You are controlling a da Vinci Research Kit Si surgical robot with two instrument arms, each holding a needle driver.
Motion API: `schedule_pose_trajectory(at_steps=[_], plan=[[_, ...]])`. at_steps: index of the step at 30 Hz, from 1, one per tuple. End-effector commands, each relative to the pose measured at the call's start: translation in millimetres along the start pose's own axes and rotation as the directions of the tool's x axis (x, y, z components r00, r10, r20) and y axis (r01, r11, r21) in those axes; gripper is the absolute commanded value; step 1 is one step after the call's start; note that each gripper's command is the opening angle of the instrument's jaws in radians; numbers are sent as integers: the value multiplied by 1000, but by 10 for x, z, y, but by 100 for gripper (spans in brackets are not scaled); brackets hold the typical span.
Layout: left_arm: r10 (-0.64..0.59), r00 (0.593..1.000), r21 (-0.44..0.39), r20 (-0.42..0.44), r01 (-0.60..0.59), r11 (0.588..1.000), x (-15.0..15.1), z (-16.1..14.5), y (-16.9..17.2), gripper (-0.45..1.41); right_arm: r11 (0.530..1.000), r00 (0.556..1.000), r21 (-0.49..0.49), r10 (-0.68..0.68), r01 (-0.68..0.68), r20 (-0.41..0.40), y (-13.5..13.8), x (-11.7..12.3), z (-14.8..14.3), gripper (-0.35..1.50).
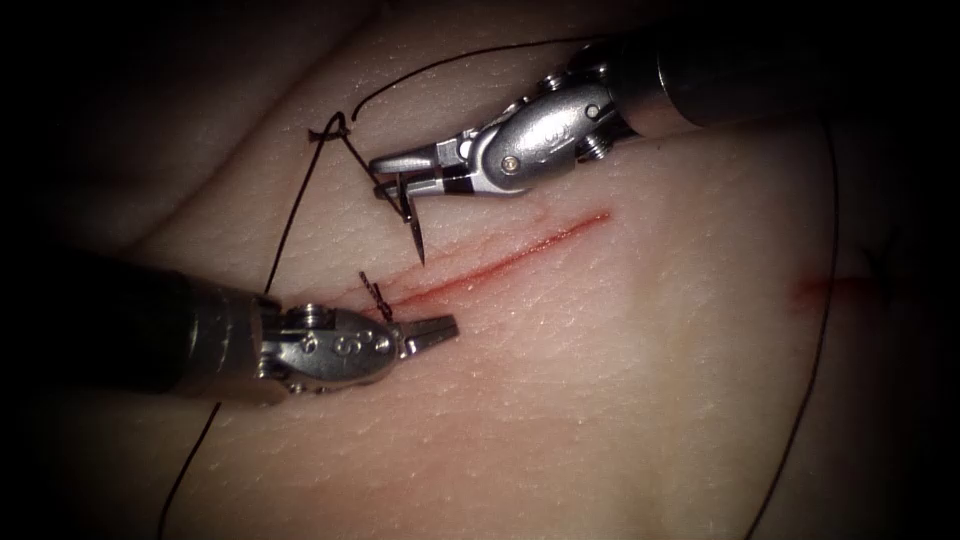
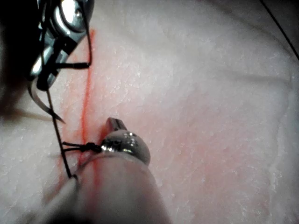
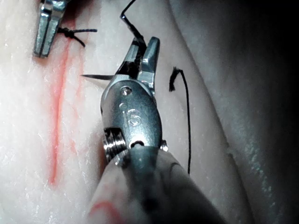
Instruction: Wound Closure
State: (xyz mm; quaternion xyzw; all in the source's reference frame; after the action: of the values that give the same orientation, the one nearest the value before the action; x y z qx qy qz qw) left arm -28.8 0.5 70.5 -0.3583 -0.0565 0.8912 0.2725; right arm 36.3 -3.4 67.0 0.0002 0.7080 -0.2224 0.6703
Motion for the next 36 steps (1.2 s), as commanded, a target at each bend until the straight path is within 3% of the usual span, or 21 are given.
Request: schedule_pose_trajectory(at_steps=[1,27,36], plan=[[-2,1000,-2,0,2,1000,-3,5,5,-45,1000,1000,5,-4,4,-1,-4,-6,8,-35],[-8,1000,4,8,8,1000,-2,4,2,-45,999,999,40,-32,30,37,-12,-8,0,-35],[-14,1000,-2,8,14,1000,-2,3,3,-45,993,992,59,-105,101,74,-22,-10,-1,-35]])
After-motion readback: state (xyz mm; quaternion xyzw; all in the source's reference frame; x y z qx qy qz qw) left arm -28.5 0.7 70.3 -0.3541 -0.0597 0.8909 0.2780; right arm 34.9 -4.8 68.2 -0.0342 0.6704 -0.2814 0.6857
